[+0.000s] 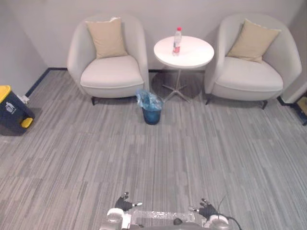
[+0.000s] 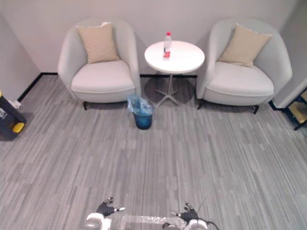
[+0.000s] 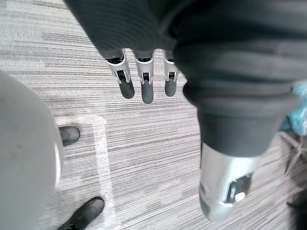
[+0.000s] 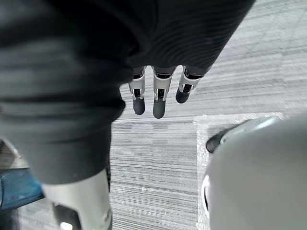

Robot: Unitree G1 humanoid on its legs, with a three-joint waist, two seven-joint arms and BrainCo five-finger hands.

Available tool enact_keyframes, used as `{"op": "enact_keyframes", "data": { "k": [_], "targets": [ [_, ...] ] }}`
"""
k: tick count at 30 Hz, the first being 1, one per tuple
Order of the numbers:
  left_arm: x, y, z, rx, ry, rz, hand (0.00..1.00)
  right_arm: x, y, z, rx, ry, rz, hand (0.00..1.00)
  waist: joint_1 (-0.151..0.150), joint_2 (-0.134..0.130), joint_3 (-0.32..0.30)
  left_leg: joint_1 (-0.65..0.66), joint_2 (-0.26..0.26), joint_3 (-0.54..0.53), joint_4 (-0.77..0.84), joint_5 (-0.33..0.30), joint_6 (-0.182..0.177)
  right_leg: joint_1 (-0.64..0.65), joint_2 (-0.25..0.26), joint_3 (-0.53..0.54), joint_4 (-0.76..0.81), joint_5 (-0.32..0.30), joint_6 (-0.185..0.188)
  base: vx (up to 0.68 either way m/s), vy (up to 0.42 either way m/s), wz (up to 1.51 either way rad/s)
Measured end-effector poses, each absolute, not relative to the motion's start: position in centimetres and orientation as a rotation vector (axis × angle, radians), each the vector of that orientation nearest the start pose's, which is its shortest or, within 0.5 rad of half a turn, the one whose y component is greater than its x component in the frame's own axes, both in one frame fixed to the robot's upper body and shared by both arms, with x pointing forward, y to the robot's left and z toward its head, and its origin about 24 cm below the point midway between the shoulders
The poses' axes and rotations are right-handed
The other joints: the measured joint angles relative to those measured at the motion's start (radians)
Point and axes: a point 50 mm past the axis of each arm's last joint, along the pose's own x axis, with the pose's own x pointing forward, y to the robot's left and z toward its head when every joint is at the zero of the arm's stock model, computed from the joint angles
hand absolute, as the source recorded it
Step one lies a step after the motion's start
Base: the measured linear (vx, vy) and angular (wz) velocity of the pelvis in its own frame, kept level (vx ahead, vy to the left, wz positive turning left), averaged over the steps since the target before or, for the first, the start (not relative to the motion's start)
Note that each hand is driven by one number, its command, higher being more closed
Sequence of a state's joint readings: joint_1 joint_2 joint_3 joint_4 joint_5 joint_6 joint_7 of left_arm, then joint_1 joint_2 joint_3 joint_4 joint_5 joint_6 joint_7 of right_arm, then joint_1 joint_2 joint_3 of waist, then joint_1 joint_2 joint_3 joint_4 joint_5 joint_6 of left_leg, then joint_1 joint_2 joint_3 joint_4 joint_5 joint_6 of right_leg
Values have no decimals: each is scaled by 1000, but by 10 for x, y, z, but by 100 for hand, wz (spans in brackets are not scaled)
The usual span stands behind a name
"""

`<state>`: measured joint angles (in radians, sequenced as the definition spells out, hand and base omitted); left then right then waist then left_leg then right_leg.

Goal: Organize the slippers on the shoe rack

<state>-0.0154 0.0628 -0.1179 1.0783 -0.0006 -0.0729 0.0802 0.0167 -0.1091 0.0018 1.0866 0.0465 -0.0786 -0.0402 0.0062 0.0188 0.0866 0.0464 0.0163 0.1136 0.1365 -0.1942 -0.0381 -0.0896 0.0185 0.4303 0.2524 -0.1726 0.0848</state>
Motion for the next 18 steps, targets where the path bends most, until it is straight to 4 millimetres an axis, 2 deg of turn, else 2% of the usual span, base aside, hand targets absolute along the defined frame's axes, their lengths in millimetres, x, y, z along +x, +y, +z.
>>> {"op": "enact_keyframes", "data": {
  "k": [4, 8, 10, 13, 18],
  "targets": [
    [128, 163, -156, 159, 1007, -1, 0, 118, -195, -156, -87, 1025, -119, 0, -2, 11, -13, 31, -7, 9, -14, 0, 0, 13, -24, -144, -27, 3, -4, 74, 3, -27],
    [130, 163, -156, 160, 1010, -2, 0, 112, -201, -158, -70, 1049, -158, 0, -5, 25, -26, 36, -8, -43, -12, 0, 1, 83, -42, -184, -147, 47, -18, 74, 22, 20],
    [127, 165, -157, 159, 1025, 5, 0, 107, -202, -159, -65, 1068, -167, 0, -5, 21, -34, 46, -9, -67, -12, 0, 1, 128, -52, -210, -203, 60, -26, 65, -7, 33],
    [115, 167, -161, 149, 1063, 20, 0, 101, -205, -161, -31, 1088, -210, 0, 0, 22, -44, 45, -10, -93, -13, 0, 1, 146, -52, -237, -228, 67, -35, 33, -37, 24],
    [113, 168, -162, 139, 1068, 28, 0, 94, -211, -162, 23, 1095, -277, 0, 3, 21, -48, 49, -7, -112, -14, 0, 1, 167, -51, -255, -258, 83, -43, -2, -48, 9]
  ]
}}
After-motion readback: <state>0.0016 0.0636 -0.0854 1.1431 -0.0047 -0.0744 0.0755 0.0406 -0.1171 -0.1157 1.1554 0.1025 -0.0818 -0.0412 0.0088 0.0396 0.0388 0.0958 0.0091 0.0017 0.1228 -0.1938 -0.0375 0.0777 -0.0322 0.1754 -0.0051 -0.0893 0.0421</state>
